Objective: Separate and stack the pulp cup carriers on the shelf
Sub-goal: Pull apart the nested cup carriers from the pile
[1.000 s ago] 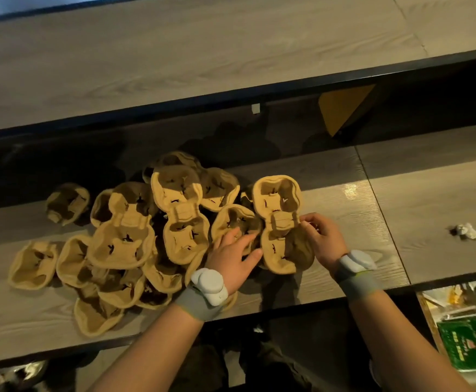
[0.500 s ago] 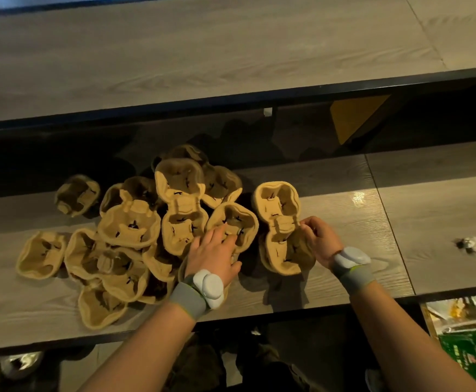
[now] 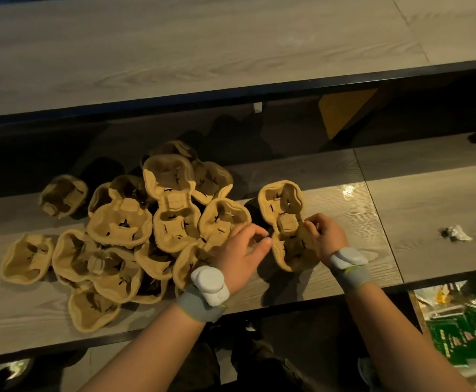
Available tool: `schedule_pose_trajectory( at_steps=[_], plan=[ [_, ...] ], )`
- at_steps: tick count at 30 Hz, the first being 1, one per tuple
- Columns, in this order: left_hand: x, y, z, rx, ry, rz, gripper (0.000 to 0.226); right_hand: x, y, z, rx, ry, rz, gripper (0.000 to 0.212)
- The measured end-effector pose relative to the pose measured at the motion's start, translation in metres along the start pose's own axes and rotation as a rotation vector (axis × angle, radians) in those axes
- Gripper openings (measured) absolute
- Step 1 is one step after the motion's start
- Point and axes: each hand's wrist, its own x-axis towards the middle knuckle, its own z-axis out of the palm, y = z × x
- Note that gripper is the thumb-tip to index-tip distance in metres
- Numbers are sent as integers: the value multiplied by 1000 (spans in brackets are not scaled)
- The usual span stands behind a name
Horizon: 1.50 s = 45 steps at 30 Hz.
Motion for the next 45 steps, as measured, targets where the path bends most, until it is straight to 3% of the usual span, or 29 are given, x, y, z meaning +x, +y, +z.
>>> schedule_pose_trajectory(
  at_steps=[2, 4, 9, 16, 21, 23, 26, 29, 32, 36, 45],
  plan=[
    [-1, -1, 24, -219, -156, -115, 41, -1, 6, 3, -19, 1, 62, 10],
    [3, -8, 47, -286, -228, -222, 53, -2, 10, 5, -3, -23, 92, 8],
    [13, -19, 72, -297, -163, -334, 66, -4, 8, 8, 116, -45, 102, 9],
    [4, -28, 48, -327, -74, -361, 67, -15, -11, 24, 204, -116, 26, 6],
    [-21, -17, 22, -370, -33, -259, 50, -12, -33, 13, 132, 5, 18, 18],
    [-34, -13, -2, -363, 94, -223, 44, -12, -55, 16, 162, -38, -40, 8],
    [-36, -18, -44, -283, 278, -177, 43, -13, -84, 28, 198, -121, -54, 21],
    [-25, -36, -73, -217, 332, -219, 45, -19, -104, 42, 432, -280, 78, 30],
    [-14, -51, -83, -183, 262, -273, 52, -26, -111, 49, 611, -366, 178, 35],
    [-5, -54, -80, -238, 160, -326, 59, -32, -118, 55, 689, -427, 206, 26],
    [-2, -43, -84, -330, 192, -289, 67, -24, -124, 28, 747, -442, 143, 29]
  ],
)
